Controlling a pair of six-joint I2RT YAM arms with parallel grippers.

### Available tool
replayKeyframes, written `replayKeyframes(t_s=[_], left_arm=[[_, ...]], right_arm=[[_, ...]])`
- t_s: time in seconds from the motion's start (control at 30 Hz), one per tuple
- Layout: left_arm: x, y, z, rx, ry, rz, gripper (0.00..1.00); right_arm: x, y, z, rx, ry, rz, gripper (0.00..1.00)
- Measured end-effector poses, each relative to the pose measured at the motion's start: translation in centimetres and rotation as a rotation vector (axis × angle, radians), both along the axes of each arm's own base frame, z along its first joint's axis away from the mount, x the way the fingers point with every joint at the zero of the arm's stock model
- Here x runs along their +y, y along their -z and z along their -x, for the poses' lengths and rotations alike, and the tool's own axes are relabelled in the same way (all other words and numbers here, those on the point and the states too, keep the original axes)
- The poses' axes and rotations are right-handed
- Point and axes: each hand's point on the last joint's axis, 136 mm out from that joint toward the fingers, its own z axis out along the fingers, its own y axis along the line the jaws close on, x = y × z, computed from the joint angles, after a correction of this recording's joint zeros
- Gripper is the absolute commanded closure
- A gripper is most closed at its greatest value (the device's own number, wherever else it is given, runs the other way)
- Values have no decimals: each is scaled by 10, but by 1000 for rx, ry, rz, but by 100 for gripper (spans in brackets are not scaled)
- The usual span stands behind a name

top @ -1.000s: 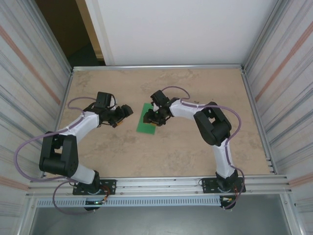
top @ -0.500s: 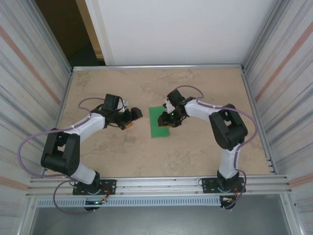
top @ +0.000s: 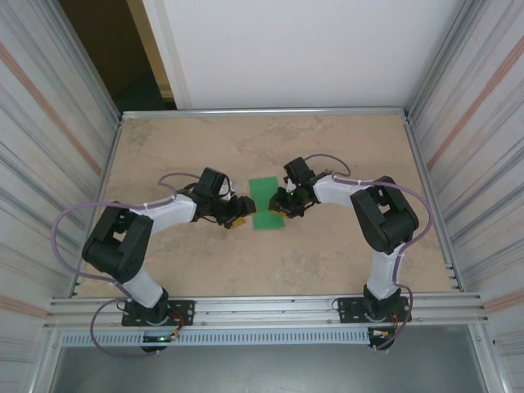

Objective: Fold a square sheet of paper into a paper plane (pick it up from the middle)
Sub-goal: Third fold the triangle at the center of the table.

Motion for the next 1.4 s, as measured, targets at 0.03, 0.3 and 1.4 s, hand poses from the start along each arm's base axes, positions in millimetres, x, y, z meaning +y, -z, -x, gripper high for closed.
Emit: replayKeyframes(t_s=[0.03, 0.3, 1.4], left_arm=[[-1, 2, 1, 7, 2, -1, 49], [-5, 14, 3, 15, 4, -34, 64], [-19, 33, -10, -15, 68, -92, 62]], right_arm=[[0, 0, -1, -1, 4, -3, 70], [-4, 4, -3, 4, 25, -31, 76], [-6, 6, -2, 11, 24, -56, 79]])
